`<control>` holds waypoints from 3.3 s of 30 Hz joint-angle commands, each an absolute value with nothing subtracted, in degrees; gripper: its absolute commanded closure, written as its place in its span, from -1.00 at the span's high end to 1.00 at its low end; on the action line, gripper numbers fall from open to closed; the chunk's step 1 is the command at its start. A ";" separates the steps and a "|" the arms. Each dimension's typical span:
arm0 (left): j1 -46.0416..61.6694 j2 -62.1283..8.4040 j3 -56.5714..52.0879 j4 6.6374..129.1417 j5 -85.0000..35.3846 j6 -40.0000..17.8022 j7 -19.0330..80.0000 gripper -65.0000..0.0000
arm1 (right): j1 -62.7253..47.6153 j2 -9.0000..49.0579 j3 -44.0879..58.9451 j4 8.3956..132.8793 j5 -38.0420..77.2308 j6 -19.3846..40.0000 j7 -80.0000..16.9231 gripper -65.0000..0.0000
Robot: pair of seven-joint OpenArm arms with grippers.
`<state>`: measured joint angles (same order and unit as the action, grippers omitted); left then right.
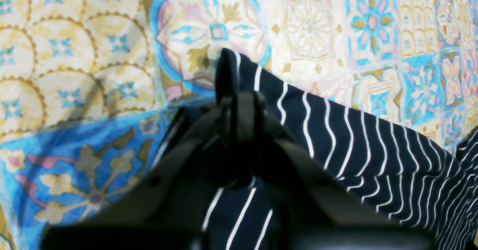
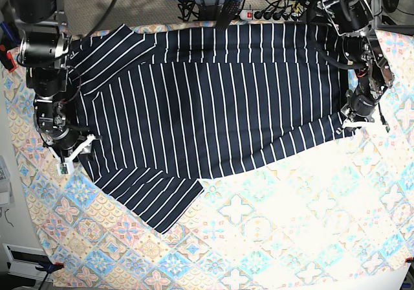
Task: Fold the T-shirt properly
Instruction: 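Hold both side edges and shift the right gripper along its edge, then pull both side edges away from the robot, folding the shirt lengthwise, then regrasp the shirt's side edge with the right gripper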
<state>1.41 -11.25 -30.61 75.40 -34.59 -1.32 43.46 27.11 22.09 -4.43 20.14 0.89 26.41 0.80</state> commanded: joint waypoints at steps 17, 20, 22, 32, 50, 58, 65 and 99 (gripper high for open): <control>5.14 -12.09 -30.81 84.97 -35.12 -1.71 42.42 -1.00 | 22.11 22.99 -2.33 32.04 1.19 26.68 -0.13 -0.98; 7.25 -12.09 -30.90 87.43 -35.21 -1.71 42.42 -1.00 | 18.24 22.99 0.75 36.62 1.19 26.68 -0.13 -0.98; 8.92 -12.09 -30.90 89.54 -35.21 -1.71 42.42 -1.00 | 15.52 22.99 2.86 39.60 1.19 26.68 -0.13 -0.98; 13.76 -12.09 -30.99 97.71 -35.21 -1.80 42.33 -1.00 | 2.15 22.90 13.05 58.86 1.19 26.68 -0.13 -0.98; 23.52 -12.35 -31.87 100.79 -39.08 -2.07 42.33 -1.00 | -16.13 22.64 14.20 79.87 1.36 26.68 -0.04 -0.98; 25.80 -12.35 -31.60 100.35 -38.64 -4.70 42.42 -1.00 | -20.00 20.70 20.18 83.12 1.27 26.68 -0.04 -0.98; 25.71 -12.35 -29.05 95.34 -33.36 -4.70 42.15 -1.00 | -22.02 20.70 20.09 83.21 1.27 26.68 -0.04 -0.98; 22.37 -12.26 -27.56 90.24 -32.40 -4.35 41.89 -0.46 | -11.38 15.87 24.13 83.91 1.19 26.33 -5.23 -0.31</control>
